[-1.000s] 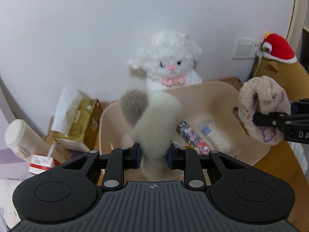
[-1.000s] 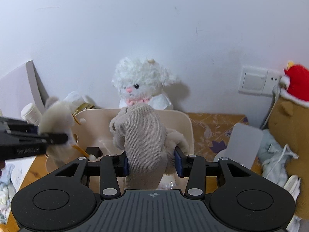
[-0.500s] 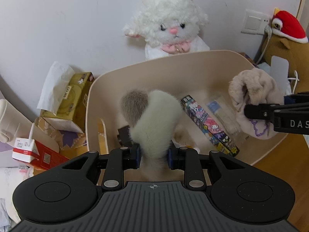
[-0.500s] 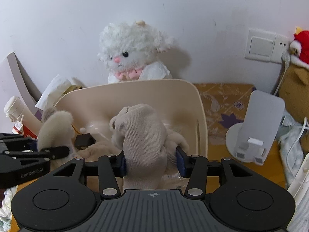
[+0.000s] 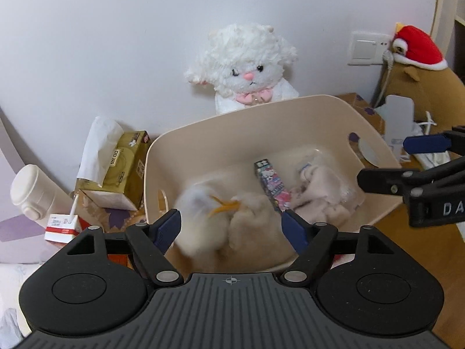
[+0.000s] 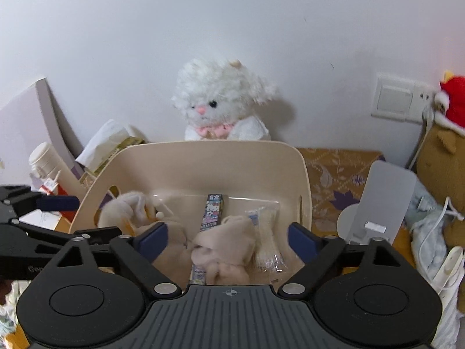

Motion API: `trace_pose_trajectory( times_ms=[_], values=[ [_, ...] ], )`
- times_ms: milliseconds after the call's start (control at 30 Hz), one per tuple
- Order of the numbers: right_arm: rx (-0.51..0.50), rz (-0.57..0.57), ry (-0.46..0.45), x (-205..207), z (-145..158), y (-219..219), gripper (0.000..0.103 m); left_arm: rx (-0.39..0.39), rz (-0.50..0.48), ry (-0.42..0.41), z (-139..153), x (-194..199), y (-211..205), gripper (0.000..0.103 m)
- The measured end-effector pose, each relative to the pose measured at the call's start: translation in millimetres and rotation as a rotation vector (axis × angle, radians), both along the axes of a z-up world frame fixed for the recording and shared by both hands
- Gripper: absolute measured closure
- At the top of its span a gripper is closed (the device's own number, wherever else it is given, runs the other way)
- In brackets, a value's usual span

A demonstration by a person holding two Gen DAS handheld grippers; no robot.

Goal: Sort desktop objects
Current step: 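Carry the white toy and pink cloth into the beige basket and release both, then grasp the orange cup with the left gripper while the right grasps the floral shirt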

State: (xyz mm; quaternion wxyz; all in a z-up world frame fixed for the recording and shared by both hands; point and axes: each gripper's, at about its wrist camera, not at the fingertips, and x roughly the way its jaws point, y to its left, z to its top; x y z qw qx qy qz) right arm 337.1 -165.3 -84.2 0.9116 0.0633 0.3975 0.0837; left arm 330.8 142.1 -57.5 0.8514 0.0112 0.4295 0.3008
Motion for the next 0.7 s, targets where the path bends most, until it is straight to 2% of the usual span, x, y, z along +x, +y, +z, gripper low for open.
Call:
trace_pose_trajectory(
  times_ms=[133, 333, 533, 700],
  values=[
    [-0.046, 0.051, -0.016, -9.9, 2.9, 4.6, 0.0, -0.022, -0.007, -0.032, 14.8, -16.4, -5.0, 0.024],
    [-0.044, 0.091, -0.016, -31.2, 3.0, 6.9, 0.0, -0.003, 0.003, -0.031, 24.8, -43.3, -8.3, 0.023],
    [-0.06, 0.122, -0.039, -60.3, 1.2, 12.6, 0.0, -0.015, 0.053, -0.003, 16.1, -77.1, -0.4, 0.023],
    [-0.109, 0.179, -0.052, -82.6, -4.8, 26.6, 0.0, -0.076, 0.108, 0.04, -4.4, -101.7, 10.7, 0.023]
  ],
)
